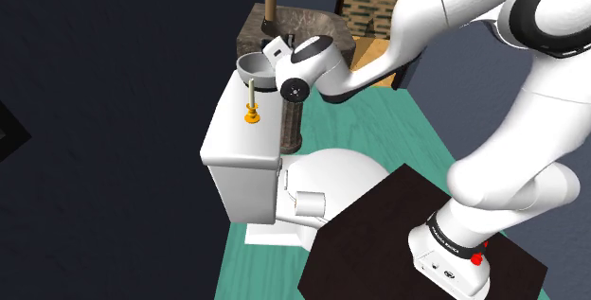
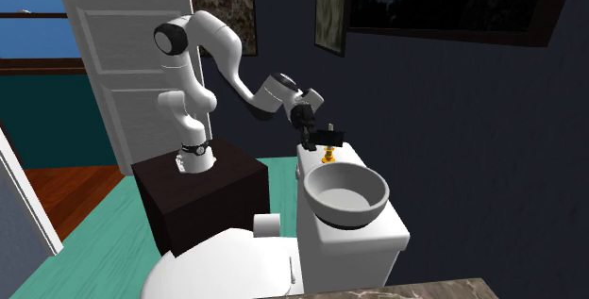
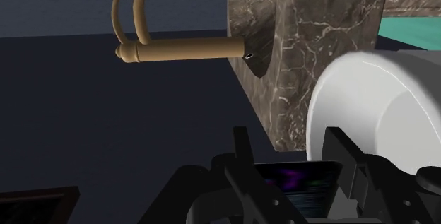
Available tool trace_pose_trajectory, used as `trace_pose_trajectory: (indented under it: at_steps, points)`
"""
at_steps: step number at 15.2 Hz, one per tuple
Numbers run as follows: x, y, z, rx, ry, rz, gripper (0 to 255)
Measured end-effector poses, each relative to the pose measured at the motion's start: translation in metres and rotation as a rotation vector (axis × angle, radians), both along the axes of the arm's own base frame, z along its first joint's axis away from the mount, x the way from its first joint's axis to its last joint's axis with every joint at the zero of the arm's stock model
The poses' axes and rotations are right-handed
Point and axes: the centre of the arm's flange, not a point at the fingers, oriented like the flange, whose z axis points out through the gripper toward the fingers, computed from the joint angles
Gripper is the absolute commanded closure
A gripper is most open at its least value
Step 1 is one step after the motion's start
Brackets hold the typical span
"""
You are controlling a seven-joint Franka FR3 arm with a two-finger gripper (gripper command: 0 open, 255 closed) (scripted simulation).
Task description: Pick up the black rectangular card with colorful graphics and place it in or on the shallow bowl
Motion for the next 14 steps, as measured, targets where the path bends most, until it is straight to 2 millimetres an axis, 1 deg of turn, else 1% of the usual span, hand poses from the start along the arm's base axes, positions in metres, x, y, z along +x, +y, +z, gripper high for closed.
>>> trace_pose_trajectory:
  at_steps: [2,5,6,7,10,14]
  points:
    - [0.022,-0.002,-0.002,0.0,0.0,0.0,255]
    - [0.063,-0.014,-0.001,0.001,0.0,0.0,255]
    - [0.081,-0.017,-0.002,0.0,-0.001,0.0,255]
    - [0.089,-0.022,-0.005,-0.001,0.0,-0.001,255]
    - [0.094,-0.024,-0.02,-0.002,0.001,-0.001,255]
    - [0.096,-0.025,-0.041,-0.002,0.001,0.0,255]
